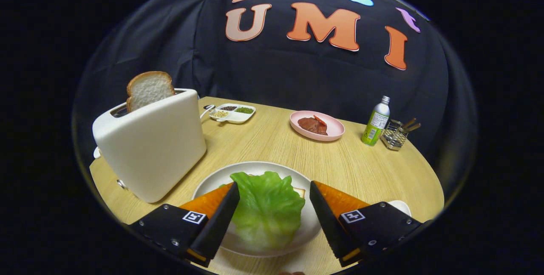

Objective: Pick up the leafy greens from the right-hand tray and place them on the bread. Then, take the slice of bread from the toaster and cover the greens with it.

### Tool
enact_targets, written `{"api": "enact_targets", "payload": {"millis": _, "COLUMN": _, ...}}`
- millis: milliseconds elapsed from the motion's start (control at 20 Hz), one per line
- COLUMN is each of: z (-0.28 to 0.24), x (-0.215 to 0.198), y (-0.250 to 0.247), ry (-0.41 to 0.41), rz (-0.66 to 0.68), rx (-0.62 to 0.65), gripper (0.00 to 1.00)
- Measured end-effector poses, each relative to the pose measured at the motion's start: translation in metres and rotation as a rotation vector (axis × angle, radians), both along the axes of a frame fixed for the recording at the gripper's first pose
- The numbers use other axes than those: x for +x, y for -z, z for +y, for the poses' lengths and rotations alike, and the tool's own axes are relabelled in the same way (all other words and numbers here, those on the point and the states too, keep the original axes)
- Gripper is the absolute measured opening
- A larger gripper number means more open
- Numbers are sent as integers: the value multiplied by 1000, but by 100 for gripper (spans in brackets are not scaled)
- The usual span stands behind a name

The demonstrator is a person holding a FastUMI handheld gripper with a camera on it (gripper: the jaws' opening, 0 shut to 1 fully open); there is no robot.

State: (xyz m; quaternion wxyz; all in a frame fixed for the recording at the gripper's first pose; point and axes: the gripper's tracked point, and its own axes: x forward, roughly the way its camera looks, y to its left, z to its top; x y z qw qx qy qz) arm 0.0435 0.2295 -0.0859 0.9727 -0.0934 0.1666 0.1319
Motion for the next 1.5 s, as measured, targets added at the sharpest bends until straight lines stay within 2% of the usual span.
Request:
{"api": "enact_targets", "payload": {"millis": 600, "z": 67, "x": -29, "y": -64, "ry": -108, "rz": -78, "rx": 42, "gripper": 99}}
{"api": "enact_targets", "payload": {"millis": 1050, "z": 140, "x": -39, "y": -130, "ry": -169, "rz": -157, "rx": 90, "gripper": 99}}
{"api": "enact_targets", "payload": {"millis": 1500, "z": 201, "x": -26, "y": -128, "ry": -177, "rz": -122, "rx": 93, "gripper": 99}}
